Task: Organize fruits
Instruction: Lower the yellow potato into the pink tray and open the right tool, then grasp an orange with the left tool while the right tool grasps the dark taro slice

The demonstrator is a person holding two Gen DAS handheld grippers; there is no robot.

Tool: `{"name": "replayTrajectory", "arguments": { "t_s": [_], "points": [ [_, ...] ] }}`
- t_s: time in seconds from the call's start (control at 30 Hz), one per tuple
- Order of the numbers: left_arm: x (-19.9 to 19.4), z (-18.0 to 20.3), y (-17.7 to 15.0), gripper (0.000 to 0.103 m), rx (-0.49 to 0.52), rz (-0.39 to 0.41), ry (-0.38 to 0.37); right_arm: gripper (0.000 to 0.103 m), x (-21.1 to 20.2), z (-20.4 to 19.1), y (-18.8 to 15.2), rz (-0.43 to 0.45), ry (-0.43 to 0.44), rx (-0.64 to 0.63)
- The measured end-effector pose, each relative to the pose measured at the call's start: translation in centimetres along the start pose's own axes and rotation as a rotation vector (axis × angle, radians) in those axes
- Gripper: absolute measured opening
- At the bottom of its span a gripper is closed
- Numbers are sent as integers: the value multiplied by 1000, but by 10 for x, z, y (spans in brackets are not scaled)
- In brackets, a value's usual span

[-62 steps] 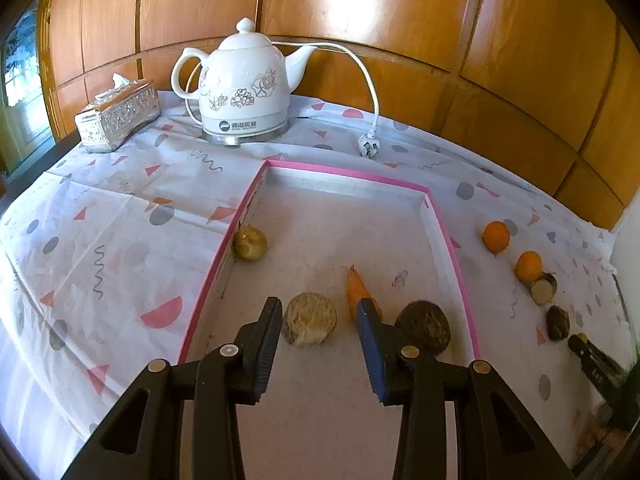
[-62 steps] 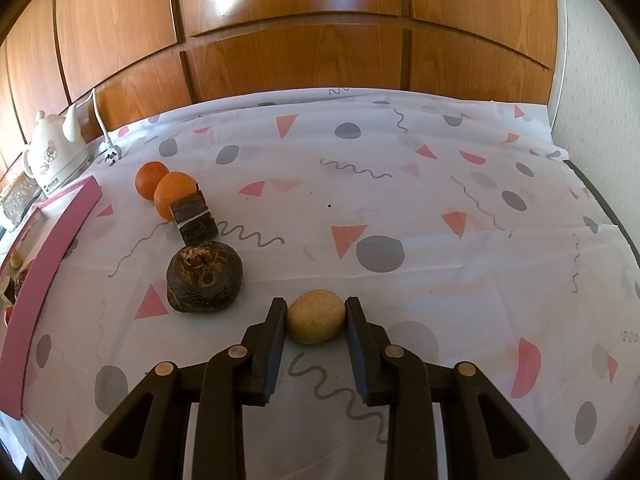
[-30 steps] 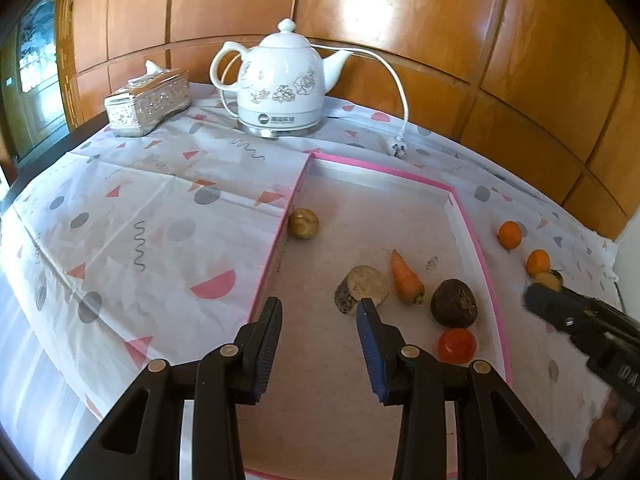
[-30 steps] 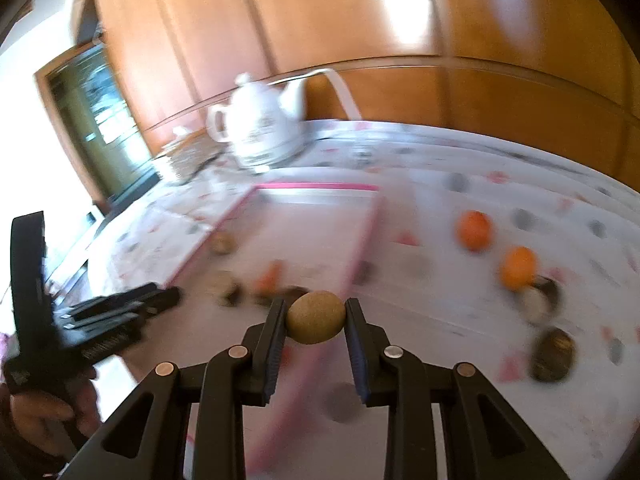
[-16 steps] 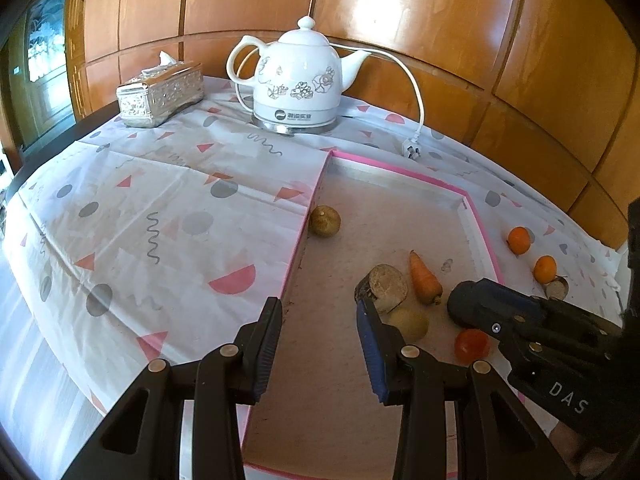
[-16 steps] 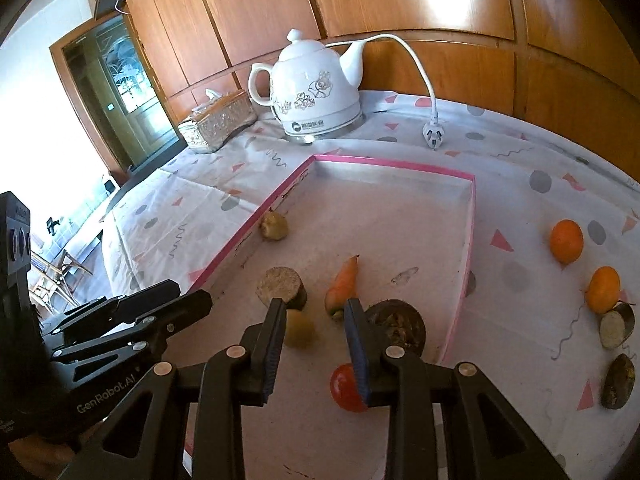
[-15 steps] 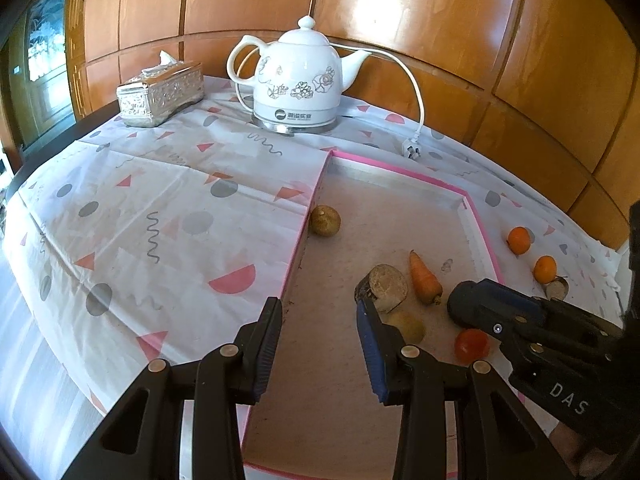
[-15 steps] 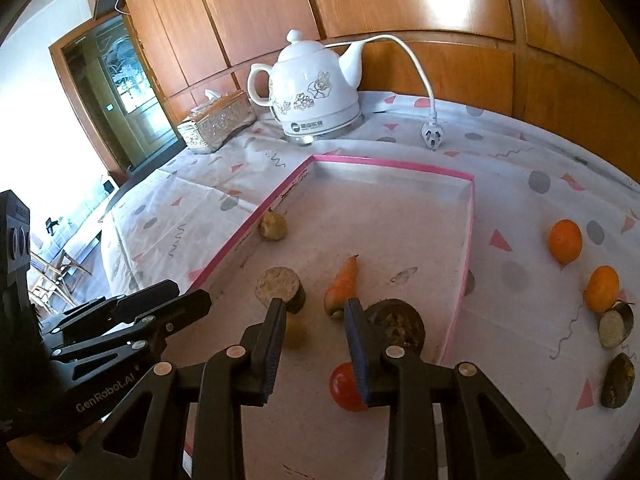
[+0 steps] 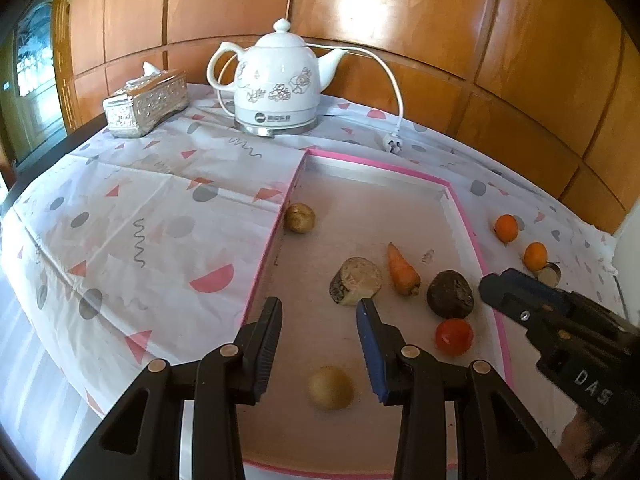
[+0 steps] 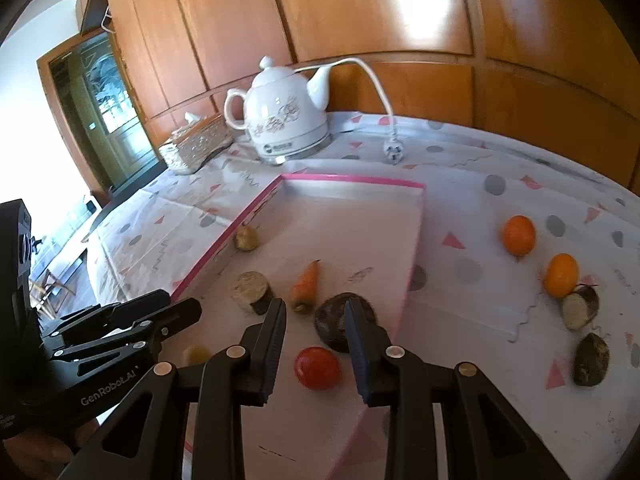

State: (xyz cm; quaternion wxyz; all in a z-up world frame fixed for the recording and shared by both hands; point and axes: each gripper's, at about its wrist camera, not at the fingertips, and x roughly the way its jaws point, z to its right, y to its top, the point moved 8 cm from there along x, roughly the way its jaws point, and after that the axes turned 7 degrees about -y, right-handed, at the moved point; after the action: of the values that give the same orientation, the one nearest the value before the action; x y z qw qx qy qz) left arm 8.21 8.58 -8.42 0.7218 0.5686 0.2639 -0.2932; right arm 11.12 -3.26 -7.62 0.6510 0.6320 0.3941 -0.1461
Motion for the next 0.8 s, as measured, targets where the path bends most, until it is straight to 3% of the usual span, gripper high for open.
{"name": "replayTrajectory", "arguments": {
  "t_s": [0.8],
  "points": [
    [10, 72, -1, 39, 160, -29, -78, 33, -36, 123, -21, 46, -182, 212]
  ]
}}
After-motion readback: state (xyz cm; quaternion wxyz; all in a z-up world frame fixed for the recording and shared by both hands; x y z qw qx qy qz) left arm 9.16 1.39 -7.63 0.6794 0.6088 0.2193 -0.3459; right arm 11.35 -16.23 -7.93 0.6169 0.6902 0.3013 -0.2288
